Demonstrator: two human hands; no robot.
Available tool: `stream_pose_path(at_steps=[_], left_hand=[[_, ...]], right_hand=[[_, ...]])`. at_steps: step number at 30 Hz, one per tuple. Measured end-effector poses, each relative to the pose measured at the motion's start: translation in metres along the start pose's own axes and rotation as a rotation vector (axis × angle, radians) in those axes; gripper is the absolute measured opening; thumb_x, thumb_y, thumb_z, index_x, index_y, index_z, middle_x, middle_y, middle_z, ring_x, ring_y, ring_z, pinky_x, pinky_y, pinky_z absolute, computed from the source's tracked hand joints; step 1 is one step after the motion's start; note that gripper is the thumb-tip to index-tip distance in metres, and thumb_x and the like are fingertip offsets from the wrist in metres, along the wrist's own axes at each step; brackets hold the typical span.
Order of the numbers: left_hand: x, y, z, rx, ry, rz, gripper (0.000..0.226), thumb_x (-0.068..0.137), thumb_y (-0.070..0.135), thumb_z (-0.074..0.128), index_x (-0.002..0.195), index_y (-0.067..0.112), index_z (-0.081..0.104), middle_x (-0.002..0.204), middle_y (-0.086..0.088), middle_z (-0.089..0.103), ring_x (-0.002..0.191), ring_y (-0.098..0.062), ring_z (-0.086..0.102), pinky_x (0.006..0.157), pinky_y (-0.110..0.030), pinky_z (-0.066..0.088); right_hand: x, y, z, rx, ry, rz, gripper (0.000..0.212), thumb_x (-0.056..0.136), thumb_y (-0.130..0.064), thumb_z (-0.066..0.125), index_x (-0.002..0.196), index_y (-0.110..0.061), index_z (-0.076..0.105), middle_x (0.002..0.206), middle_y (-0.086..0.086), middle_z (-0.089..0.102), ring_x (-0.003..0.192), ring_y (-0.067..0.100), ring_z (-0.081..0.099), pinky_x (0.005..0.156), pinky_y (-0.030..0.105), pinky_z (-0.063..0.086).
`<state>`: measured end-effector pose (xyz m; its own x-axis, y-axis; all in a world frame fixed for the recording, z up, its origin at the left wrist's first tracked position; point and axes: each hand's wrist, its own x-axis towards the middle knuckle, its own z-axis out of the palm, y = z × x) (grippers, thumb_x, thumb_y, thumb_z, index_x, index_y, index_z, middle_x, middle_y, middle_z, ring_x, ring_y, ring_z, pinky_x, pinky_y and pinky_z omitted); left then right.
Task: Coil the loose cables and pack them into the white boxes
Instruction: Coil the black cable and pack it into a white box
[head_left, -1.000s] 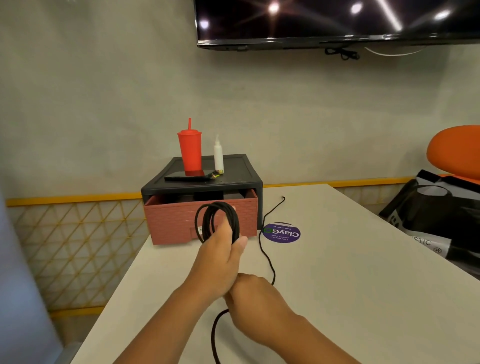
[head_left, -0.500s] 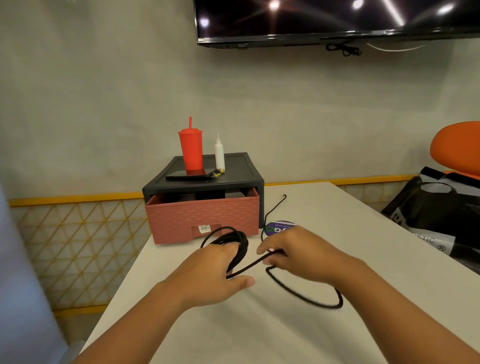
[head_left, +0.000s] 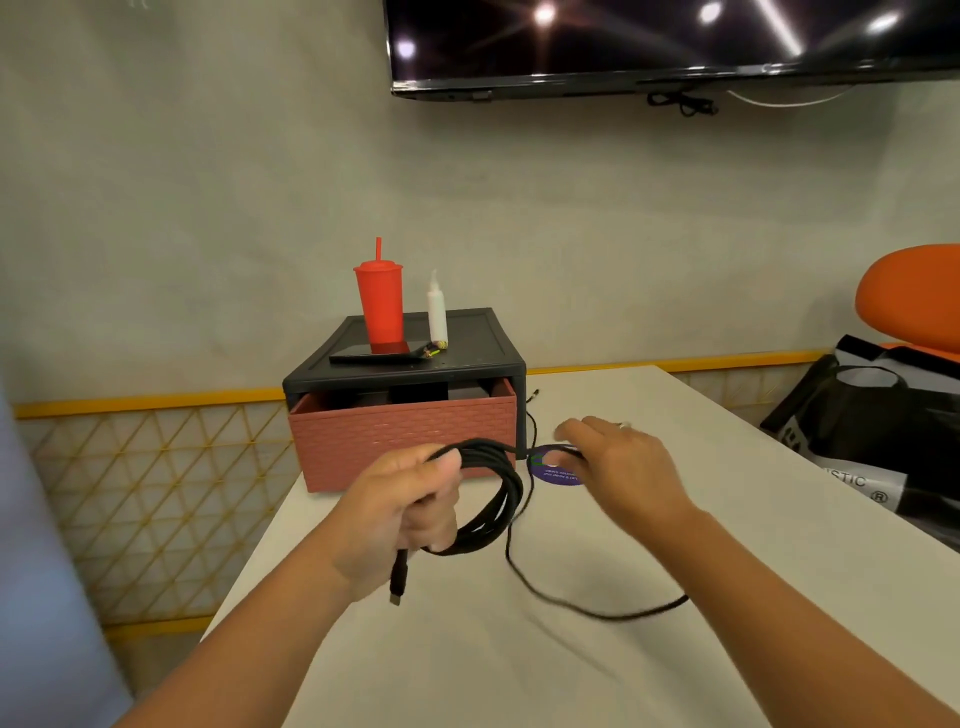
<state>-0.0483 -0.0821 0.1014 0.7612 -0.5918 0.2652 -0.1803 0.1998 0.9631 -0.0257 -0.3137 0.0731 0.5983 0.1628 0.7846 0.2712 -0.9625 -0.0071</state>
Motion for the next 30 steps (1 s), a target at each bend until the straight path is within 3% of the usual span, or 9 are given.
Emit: stream_pose_path(at_steps=[3,7,9,12,16,20,23,27,30], left_hand=[[0.003,-0.001,0.003,-0.128,0.057,-0.006,0.029,0.068,0.037,0.062,0.05,0.019,0.048,0.039,0.009,0.025,0.032,-0.004,0.02,0.042,-0.02,0.03],[0.007,-0.003,0.01,-0.246,0.14,-0.036,0.039,0.081,0.04,0.054,0.049,0.018,0.048,0.037,0.009,0.023,0.03,-0.005,0.019,0.04,-0.02,0.033],[0.008,-0.003,0.015,-0.268,0.173,-0.032,0.049,0.087,0.05,0.048,0.05,0.018,0.047,0.038,0.009,0.021,0.031,-0.005,0.019,0.039,-0.02,0.033],[0.009,-0.001,0.023,-0.276,0.244,-0.009,0.051,0.074,0.062,0.035,0.051,0.018,0.046,0.039,0.009,0.019,0.032,-0.006,0.017,0.038,-0.02,0.031],[0.012,-0.003,0.033,-0.234,0.316,0.007,0.059,0.069,0.071,0.026,0.058,0.016,0.043,0.041,0.008,0.018,0.034,-0.008,0.015,0.04,-0.021,0.033],[0.012,-0.006,0.042,-0.164,0.324,-0.01,0.055,0.073,0.066,0.028,0.062,0.014,0.041,0.043,0.007,0.02,0.037,-0.009,0.018,0.051,-0.025,0.035],[0.011,-0.011,0.044,-0.216,0.334,-0.026,0.05,0.074,0.061,0.035,0.059,0.014,0.037,0.045,0.003,0.027,0.039,-0.01,0.025,0.057,-0.027,0.039],[0.009,-0.018,0.042,-0.319,0.337,-0.02,0.046,0.074,0.055,0.042,0.052,0.015,0.039,0.059,-0.001,0.05,0.052,-0.011,0.046,0.058,-0.024,0.043],[0.002,-0.02,0.043,-0.363,0.329,-0.041,0.043,0.075,0.051,0.043,0.054,0.014,0.04,0.052,-0.001,0.043,0.049,-0.012,0.046,0.062,-0.024,0.047]], right_hand=[[-0.01,-0.038,0.0,0.63,-0.09,0.21,0.033,0.085,-0.02,0.051,0.117,-0.021,0.058,0.1,-0.018,0.058,0.091,0.005,0.057,0.082,0.027,0.047],[-0.017,-0.076,-0.005,1.203,-0.074,0.19,0.036,0.085,-0.032,0.045,0.117,-0.022,0.056,0.108,-0.012,0.063,0.106,0.008,0.057,0.09,0.023,0.045],[-0.017,-0.086,-0.005,1.247,-0.064,0.275,0.033,0.089,-0.043,0.043,0.111,-0.024,0.058,0.091,-0.018,0.063,0.086,0.0,0.058,0.076,0.015,0.046],[-0.014,-0.095,-0.004,1.232,0.084,0.445,0.036,0.095,-0.046,0.034,0.096,-0.021,0.06,0.065,-0.011,0.054,0.06,0.0,0.049,0.059,0.012,0.04],[-0.008,-0.11,-0.004,1.242,0.205,0.689,0.039,0.081,-0.052,0.03,0.085,-0.026,0.059,0.067,-0.004,0.052,0.06,0.005,0.046,0.055,0.017,0.04],[-0.003,-0.11,-0.003,1.213,0.249,0.781,0.056,0.082,-0.057,0.032,0.082,-0.008,0.058,0.072,0.014,0.055,0.067,0.014,0.049,0.061,0.03,0.044],[0.002,-0.103,0.0,1.186,0.256,0.811,0.046,0.094,-0.046,0.037,0.079,-0.009,0.06,0.072,0.008,0.059,0.067,0.013,0.052,0.06,0.021,0.046],[0.005,-0.101,0.004,1.206,0.174,0.807,0.079,0.073,-0.08,0.038,0.074,-0.005,0.06,0.071,0.02,0.064,0.06,0.025,0.053,0.061,0.042,0.048],[0.004,-0.1,-0.001,1.212,0.182,0.867,0.066,0.078,-0.065,0.041,0.071,-0.002,0.061,0.05,0.002,0.054,0.053,0.018,0.047,0.057,0.038,0.042]])
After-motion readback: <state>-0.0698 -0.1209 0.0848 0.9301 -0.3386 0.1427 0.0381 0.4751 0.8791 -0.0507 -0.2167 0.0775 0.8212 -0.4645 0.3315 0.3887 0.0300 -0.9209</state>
